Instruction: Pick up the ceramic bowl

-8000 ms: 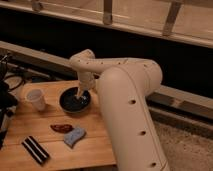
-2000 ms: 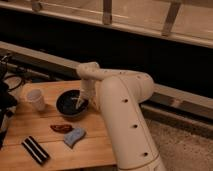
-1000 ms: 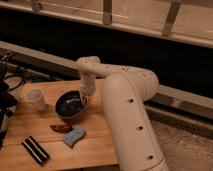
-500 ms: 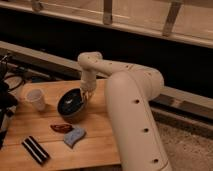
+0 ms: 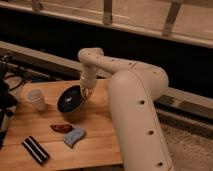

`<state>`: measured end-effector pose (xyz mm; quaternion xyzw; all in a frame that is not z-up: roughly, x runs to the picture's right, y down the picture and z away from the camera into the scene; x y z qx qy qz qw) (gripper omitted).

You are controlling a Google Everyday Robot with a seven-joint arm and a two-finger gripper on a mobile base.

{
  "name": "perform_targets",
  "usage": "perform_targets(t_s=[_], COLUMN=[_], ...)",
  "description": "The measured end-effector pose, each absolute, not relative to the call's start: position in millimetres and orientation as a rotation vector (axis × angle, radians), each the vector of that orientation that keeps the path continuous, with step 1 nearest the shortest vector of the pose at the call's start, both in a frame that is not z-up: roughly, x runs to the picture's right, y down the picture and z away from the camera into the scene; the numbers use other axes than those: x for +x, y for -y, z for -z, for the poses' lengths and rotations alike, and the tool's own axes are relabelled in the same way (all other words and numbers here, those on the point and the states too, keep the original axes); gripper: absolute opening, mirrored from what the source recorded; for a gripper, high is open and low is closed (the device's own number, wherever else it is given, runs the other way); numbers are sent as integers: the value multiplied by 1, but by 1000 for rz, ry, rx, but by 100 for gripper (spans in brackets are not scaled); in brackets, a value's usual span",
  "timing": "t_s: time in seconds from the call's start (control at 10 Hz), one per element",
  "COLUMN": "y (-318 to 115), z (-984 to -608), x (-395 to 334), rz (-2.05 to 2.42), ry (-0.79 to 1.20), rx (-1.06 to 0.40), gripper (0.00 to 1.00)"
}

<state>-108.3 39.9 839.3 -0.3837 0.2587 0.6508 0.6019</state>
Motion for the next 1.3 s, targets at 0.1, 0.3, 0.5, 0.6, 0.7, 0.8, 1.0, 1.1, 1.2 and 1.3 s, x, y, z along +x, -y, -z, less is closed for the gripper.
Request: perform_targets(t_s=[0.1,0.3,0.5,0.6,0.7,0.8,1.0,1.1,1.2,1.3], y=[-37,-37,-26,-22,-19,-20,-17,-10,-6,-5], z=[-837,-834,-824,-820,-816,-816,-816,-810,-805,-802], x=[-105,-106,-111,-111,-111,-110,-112,-113,-114,-113], rz=[-1508,-1503,-1503,-1502,-1499,-1497,-1498,-1499,-1496,-1492], ry=[-600,-595,-572,-570,-568,-570,-554,-538,-532,-529], rx=[-880,-869,-856,-852,-846,-844,-843,-840,-840,-839], gripper=[0,0,0,0,0,0,0,0,0,0])
